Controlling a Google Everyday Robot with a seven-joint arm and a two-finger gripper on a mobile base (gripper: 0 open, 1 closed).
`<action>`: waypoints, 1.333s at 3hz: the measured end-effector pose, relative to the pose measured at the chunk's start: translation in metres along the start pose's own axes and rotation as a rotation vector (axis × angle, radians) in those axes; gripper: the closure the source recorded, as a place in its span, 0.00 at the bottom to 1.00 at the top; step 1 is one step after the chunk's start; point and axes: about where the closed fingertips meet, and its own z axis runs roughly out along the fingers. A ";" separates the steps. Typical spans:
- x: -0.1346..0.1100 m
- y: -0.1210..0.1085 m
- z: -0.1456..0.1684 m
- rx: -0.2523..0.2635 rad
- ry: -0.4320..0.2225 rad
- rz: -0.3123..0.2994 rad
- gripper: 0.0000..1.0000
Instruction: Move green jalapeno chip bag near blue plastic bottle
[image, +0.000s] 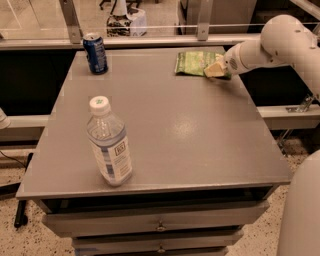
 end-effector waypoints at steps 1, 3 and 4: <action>-0.012 0.009 -0.017 -0.016 -0.047 -0.026 0.86; -0.037 0.048 -0.074 -0.083 -0.157 -0.110 1.00; -0.036 0.084 -0.102 -0.175 -0.181 -0.140 1.00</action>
Offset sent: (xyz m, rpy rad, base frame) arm -0.0637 0.0131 0.0870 0.0658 -0.1705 0.1414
